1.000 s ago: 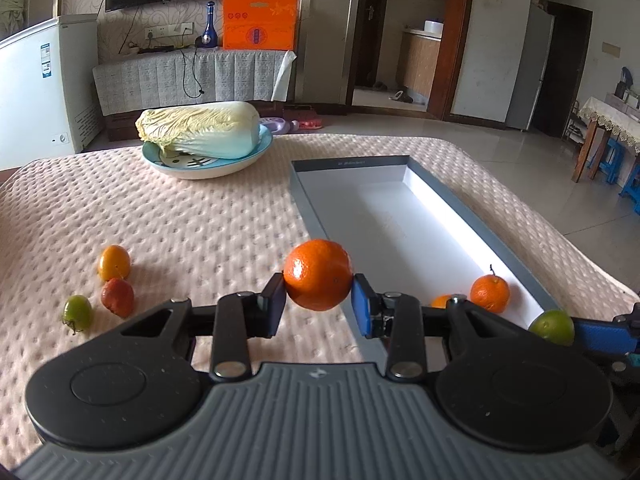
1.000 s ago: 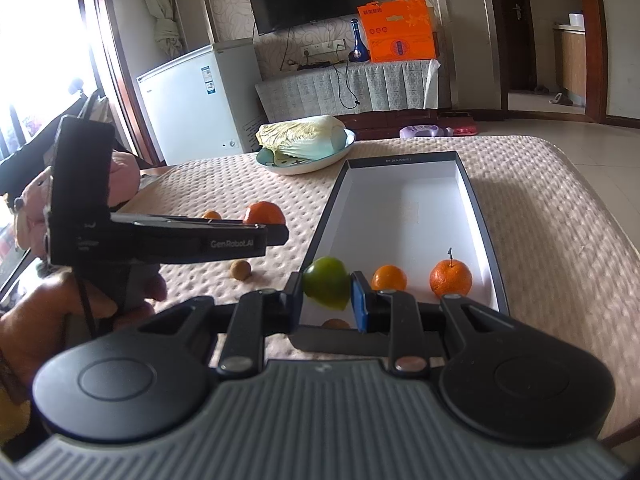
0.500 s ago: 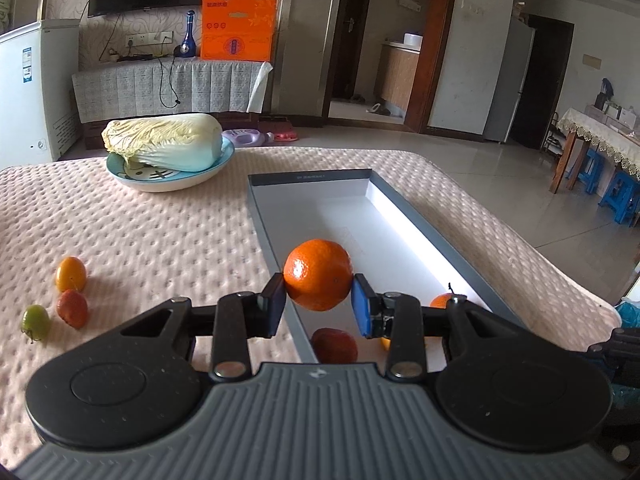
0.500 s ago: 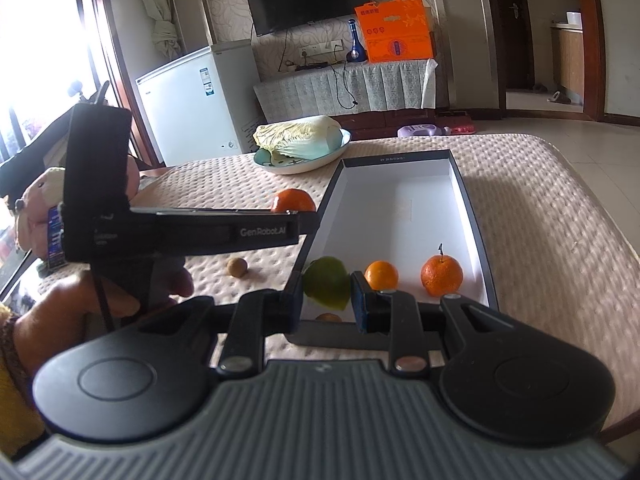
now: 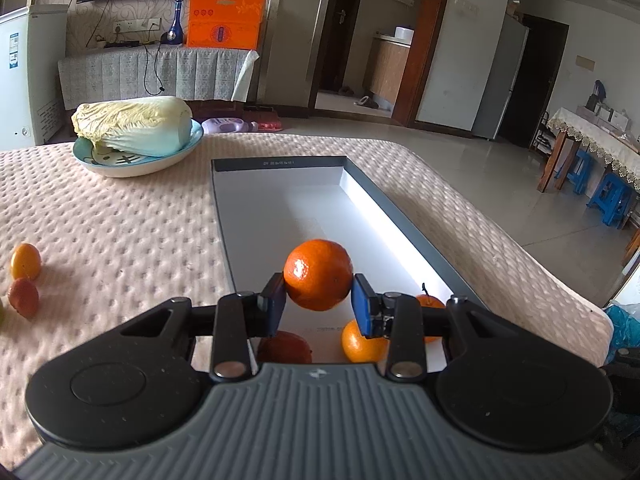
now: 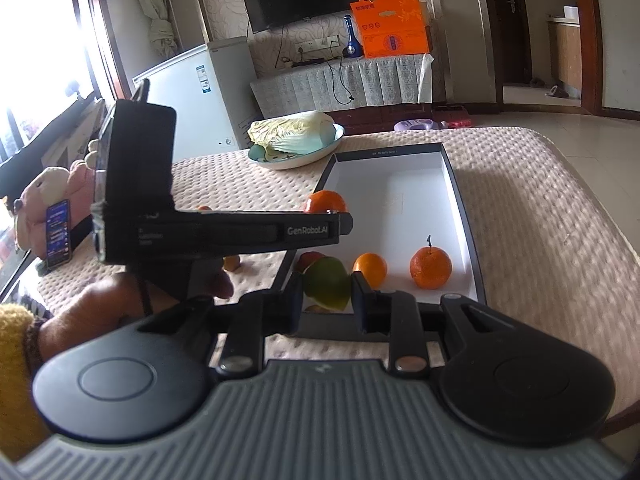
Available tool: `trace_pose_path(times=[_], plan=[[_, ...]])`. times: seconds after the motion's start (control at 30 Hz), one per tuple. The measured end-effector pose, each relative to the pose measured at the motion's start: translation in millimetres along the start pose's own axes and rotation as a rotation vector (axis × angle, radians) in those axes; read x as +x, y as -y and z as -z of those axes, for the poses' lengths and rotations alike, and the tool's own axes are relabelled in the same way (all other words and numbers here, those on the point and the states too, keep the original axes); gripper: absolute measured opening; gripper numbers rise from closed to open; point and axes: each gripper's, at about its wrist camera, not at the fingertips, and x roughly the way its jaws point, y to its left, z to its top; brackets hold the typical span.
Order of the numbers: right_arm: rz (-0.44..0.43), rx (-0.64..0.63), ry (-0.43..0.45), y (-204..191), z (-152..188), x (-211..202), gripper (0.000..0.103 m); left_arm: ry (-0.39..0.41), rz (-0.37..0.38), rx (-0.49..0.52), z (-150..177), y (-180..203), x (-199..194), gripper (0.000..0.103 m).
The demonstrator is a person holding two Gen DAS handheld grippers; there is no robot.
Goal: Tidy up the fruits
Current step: 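Lower the orange into the box and open the left gripper while the right gripper lowers the green fruit, then open the right gripper to drop the green fruit into the box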
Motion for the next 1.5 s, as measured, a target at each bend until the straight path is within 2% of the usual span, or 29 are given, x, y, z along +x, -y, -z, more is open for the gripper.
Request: trace_pose_path(times=[0.1, 0.17, 0.23, 0.33, 0.67, 0.8, 0.97, 1.1, 1.2, 1.27, 1.3, 1.33, 1.5], plan=[[0.006, 0.004, 0.001, 2.7, 0.3, -0.4, 0.029, 0.004, 0.0, -0.007, -0.4, 2.5, 3.5, 0.043], [0.011, 0.007, 0.002, 4.2, -0.3, -0.4, 0.029, 0.027, 0.001, -0.004, -1.3, 4.1, 1.9, 0.053], [0.015, 0.013, 0.004, 6.1, -1.0, 0.3, 0.029, 0.046, 0.001, 0.003, -2.3, 6.1, -0.3, 0.069], [0.019, 0.022, 0.017, 8.9, -3.8, 1.6, 0.029, 0.067, 0.005, 0.009, -3.7, 5.8, -5.4, 0.07], [0.051, 0.015, 0.04, 6.5, -18.9, 25.9, 0.029, 0.104, 0.0, -0.066, -10.0, -23.4, -29.8, 0.071], [0.068, 0.015, 0.043, 6.0, -27.7, 43.8, 0.029, 0.111, -0.015, -0.062, -9.8, -35.3, -42.2, 0.073], [0.085, 0.079, 0.023, 16.3, -33.4, 64.8, 0.029, 0.119, -0.05, -0.066, -9.7, -55.8, -58.4, 0.075], [0.073, 0.073, 0.009, 7.6, -33.7, 73.7, 0.03, 0.123, -0.08, -0.088, -10.4, -75.5, -71.8, 0.076], [0.118, 0.055, -0.005, -1.2, -32.4, 81.1, 0.03, 0.128, -0.103, -0.098, -9.7, -88.7, -81.9, 0.076], [0.15, 0.055, -0.002, -2.9, -32.3, 84.4, 0.038, 0.134, -0.117, -0.102, -9.2, -97.6, -89.2, 0.077], [0.158, 0.065, 0.009, -3.4, -32.7, 84.1, 0.053, 0.138, -0.124, -0.105, -9.0, -102.1, -93.2, 0.077], [0.167, 0.075, 0.028, -4.1, -32.9, 82.5, 0.063, 0.141, -0.13, -0.108, -8.9, -106.7, -97.2, 0.077], [0.185, 0.059, 0.103, -14.4, -36.2, 75.5, 0.065, 0.158, -0.166, -0.131, -8.9, -130.5, -117.0, 0.077]])
